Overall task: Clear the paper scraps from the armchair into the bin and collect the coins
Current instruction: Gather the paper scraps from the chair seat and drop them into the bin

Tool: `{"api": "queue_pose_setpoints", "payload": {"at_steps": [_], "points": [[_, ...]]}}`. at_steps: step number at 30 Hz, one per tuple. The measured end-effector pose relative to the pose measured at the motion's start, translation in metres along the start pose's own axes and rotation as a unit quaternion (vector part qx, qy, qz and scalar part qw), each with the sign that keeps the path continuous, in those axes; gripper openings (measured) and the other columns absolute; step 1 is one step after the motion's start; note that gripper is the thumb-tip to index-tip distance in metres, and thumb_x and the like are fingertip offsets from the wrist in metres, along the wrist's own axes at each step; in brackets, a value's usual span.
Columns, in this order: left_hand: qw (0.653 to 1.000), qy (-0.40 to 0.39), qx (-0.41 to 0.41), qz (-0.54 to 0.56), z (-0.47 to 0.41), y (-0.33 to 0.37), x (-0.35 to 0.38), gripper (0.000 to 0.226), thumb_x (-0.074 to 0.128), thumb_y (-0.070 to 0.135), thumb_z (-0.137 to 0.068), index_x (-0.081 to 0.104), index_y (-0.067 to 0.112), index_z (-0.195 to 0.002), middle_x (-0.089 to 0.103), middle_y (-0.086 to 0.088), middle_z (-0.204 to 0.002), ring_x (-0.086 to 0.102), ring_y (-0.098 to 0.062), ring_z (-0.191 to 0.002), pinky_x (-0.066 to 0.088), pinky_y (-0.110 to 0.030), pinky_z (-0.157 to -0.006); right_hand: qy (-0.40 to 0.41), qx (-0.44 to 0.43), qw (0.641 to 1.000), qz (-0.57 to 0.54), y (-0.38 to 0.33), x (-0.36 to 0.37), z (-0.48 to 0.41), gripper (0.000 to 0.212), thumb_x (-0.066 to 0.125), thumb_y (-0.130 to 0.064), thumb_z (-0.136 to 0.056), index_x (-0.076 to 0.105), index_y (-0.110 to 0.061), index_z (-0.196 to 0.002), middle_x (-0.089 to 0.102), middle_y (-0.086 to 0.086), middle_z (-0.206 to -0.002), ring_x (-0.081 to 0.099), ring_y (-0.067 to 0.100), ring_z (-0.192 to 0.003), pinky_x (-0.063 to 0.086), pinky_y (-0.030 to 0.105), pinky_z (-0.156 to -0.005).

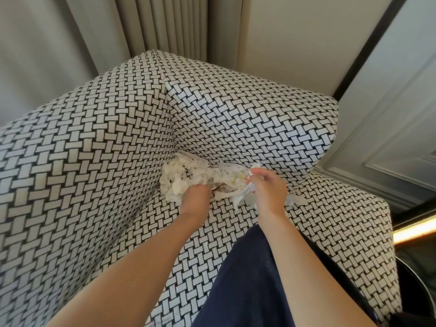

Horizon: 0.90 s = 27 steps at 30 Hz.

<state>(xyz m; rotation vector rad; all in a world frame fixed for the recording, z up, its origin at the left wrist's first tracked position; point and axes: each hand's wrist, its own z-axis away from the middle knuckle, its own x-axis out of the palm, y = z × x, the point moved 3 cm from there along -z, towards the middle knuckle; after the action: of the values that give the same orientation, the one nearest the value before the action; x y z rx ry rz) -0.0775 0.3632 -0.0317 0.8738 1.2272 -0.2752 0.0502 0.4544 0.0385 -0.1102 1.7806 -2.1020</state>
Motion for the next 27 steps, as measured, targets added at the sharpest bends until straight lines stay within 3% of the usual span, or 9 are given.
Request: {"api": "queue_pose_setpoints", "payload": {"at_steps": [8, 10, 14, 17, 20, 21, 24, 25, 27], "points": [[0.994, 0.028, -0.017, 0.106, 0.016, -0.013, -0.008, 0.029, 0.043, 0.008, -0.097, 0.065, 0.000, -0.080, 0.054, -0.004, -0.064, 0.046, -0.016, -0.060, 0.031, -0.019, -0.050, 0.000, 0.011, 1.000, -0.027, 0.000, -0.001, 0.003, 0.019, 0.055, -0.001, -0.087, 0.067, -0.013, -0.094, 0.063, -0.006, -0.093, 0.058, 0.000, -0.081, 0.051, 0.021, -0.075], [0.989, 0.037, -0.017, 0.144, 0.019, -0.013, -0.013, 0.031, 0.044, 0.012, -0.098, 0.064, 0.001, -0.077, 0.049, 0.001, -0.057, 0.041, -0.011, -0.053, 0.032, -0.016, -0.047, -0.002, 0.013, 1.000, -0.027, 0.000, -0.001, 0.003, 0.018, 0.055, -0.002, -0.087, 0.067, -0.014, -0.093, 0.064, -0.004, -0.097, 0.060, 0.005, -0.085, 0.052, 0.026, -0.080], [0.984, 0.061, -0.013, 0.166, 0.021, -0.012, -0.023, 0.029, 0.044, 0.015, -0.098, 0.062, 0.006, -0.077, 0.049, 0.003, -0.059, 0.040, -0.009, -0.052, 0.029, -0.016, -0.044, -0.010, 0.012, 0.999, -0.030, 0.000, -0.001, 0.005, 0.018, 0.056, -0.002, -0.087, 0.068, -0.013, -0.094, 0.064, -0.005, -0.097, 0.060, 0.009, -0.092, 0.051, 0.031, -0.088], [0.978, 0.103, 0.008, 0.180, 0.024, -0.011, -0.031, 0.026, 0.044, 0.013, -0.097, 0.056, 0.012, -0.074, 0.052, 0.005, -0.073, 0.049, -0.013, -0.067, 0.033, -0.013, -0.053, -0.015, 0.014, 0.999, -0.031, 0.000, -0.001, 0.005, 0.018, 0.056, -0.003, -0.087, 0.068, -0.014, -0.093, 0.065, -0.003, -0.101, 0.060, 0.009, -0.093, 0.051, 0.033, -0.090], [0.974, 0.127, -0.009, 0.187, 0.028, -0.008, -0.039, 0.024, 0.046, 0.022, -0.097, 0.066, 0.010, -0.101, 0.054, 0.000, -0.114, 0.056, -0.017, -0.097, 0.049, -0.028, -0.087, -0.020, 0.017, 0.999, -0.036, 0.001, -0.001, 0.006, 0.019, 0.056, -0.003, -0.086, 0.067, -0.018, -0.088, 0.067, 0.001, -0.100, 0.063, 0.015, -0.096, 0.052, 0.038, -0.091], [0.973, 0.131, -0.019, 0.192, 0.028, -0.007, -0.041, 0.026, 0.046, 0.023, -0.097, 0.066, 0.008, -0.106, 0.054, -0.002, -0.118, 0.057, -0.018, -0.098, 0.049, -0.032, -0.089, -0.022, 0.017, 0.999, -0.038, 0.000, -0.001, 0.006, 0.019, 0.056, -0.003, -0.086, 0.066, -0.018, -0.087, 0.068, 0.002, -0.100, 0.064, 0.016, -0.096, 0.053, 0.040, -0.091], [0.971, 0.096, -0.028, 0.219, 0.031, -0.001, -0.054, 0.026, 0.044, 0.022, -0.097, 0.066, 0.011, -0.092, 0.065, -0.004, -0.088, 0.055, -0.014, -0.063, 0.044, -0.024, -0.056, -0.032, 0.010, 0.999, -0.043, -0.002, -0.002, 0.009, 0.020, 0.055, -0.004, -0.087, 0.065, -0.022, -0.087, 0.066, 0.002, -0.102, 0.064, 0.016, -0.097, 0.053, 0.041, -0.090], [0.969, 0.071, -0.034, 0.235, 0.031, 0.002, -0.058, 0.026, 0.043, 0.022, -0.098, 0.064, 0.012, -0.087, 0.065, -0.003, -0.080, 0.056, -0.017, -0.059, 0.040, -0.022, -0.052, -0.037, 0.004, 0.998, -0.041, -0.003, -0.003, 0.010, 0.021, 0.055, -0.005, -0.087, 0.064, -0.023, -0.090, 0.066, 0.001, -0.106, 0.063, 0.017, -0.100, 0.052, 0.041, -0.091], [0.961, 0.020, -0.048, 0.272, 0.032, 0.009, -0.066, 0.026, 0.042, 0.021, -0.098, 0.063, 0.016, -0.084, 0.066, -0.004, -0.079, 0.065, -0.023, -0.072, 0.043, -0.025, -0.056, -0.052, -0.001, 0.997, -0.053, -0.006, -0.008, 0.012, 0.027, 0.055, -0.004, -0.087, 0.063, -0.025, -0.101, 0.062, 0.002, -0.116, 0.059, 0.019, -0.108, 0.050, 0.043, -0.095]]}}
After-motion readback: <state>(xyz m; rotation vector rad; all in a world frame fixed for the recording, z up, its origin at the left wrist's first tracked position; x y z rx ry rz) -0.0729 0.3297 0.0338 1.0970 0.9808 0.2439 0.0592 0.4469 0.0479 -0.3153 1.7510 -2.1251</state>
